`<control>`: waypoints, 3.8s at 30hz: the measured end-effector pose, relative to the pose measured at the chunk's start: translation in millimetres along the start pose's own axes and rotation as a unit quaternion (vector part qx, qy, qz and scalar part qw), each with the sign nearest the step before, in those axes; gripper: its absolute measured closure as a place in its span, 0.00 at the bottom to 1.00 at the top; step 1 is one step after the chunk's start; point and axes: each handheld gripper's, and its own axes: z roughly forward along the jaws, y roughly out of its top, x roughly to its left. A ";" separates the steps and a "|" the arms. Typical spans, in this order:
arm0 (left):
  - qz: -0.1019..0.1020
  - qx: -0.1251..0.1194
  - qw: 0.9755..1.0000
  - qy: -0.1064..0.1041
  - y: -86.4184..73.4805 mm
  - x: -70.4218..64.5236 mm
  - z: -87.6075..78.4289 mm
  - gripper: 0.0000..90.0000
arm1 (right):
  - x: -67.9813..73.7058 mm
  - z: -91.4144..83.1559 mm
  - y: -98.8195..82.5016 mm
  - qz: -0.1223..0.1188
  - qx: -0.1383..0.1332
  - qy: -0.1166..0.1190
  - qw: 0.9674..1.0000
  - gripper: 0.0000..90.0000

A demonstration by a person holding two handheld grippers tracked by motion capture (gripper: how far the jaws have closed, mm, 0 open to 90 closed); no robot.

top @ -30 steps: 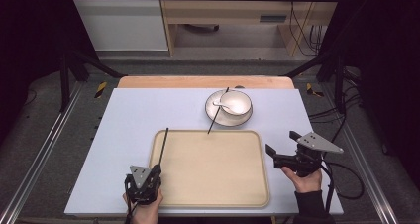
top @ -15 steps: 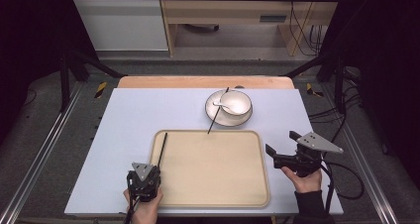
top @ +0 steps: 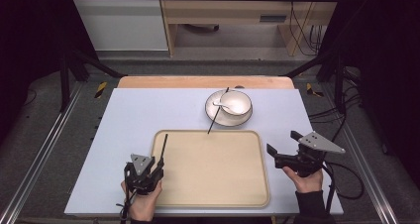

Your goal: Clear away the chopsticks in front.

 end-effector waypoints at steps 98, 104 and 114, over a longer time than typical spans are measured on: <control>0.147 0.096 0.978 -0.116 111.4 -104.9 224.9 0.84 | -6.6 -8.1 3.0 0.010 -0.016 -0.002 1.000 0.06; 0.140 0.097 0.979 -0.110 110.9 -105.3 225.4 0.89 | -6.9 -7.7 2.6 0.009 -0.016 -0.003 1.000 0.06; 0.126 0.094 0.983 -0.098 113.6 -102.1 221.9 0.94 | -6.6 -7.4 2.5 0.011 -0.015 -0.002 1.000 0.06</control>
